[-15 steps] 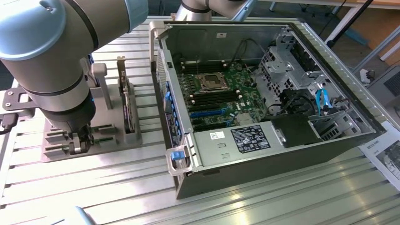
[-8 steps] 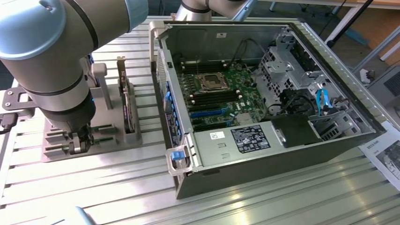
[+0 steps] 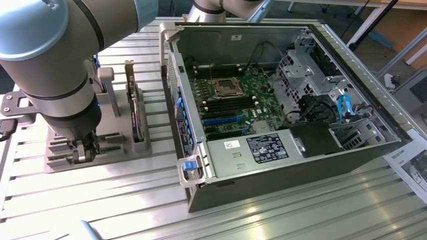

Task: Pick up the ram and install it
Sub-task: 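Pick up the ram and move it above insertion slot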

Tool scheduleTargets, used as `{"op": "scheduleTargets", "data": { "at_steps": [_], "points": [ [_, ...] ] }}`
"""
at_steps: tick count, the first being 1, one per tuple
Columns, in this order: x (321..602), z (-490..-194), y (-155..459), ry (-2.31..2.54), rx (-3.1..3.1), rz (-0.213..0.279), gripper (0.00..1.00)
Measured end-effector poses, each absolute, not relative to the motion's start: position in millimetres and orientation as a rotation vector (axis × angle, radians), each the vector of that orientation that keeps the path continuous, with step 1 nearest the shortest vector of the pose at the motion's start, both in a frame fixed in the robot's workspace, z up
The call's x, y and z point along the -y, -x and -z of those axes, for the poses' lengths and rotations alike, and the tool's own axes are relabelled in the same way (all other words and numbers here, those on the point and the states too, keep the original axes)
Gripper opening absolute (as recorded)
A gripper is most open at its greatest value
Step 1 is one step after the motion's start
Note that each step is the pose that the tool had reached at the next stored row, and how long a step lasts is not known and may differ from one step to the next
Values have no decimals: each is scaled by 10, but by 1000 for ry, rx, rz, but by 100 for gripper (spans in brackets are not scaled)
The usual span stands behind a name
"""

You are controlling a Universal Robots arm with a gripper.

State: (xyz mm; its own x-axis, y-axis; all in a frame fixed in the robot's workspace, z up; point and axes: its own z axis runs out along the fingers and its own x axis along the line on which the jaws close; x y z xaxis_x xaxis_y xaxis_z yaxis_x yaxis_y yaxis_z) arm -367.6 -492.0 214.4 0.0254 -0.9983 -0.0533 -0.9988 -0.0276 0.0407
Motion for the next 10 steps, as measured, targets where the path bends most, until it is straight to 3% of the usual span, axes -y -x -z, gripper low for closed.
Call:
{"op": "scheduleTargets", "data": {
  "at_steps": [10],
  "points": [
    [4920,-2244,3676,2244,-2185,-104,12]
  ]
}}
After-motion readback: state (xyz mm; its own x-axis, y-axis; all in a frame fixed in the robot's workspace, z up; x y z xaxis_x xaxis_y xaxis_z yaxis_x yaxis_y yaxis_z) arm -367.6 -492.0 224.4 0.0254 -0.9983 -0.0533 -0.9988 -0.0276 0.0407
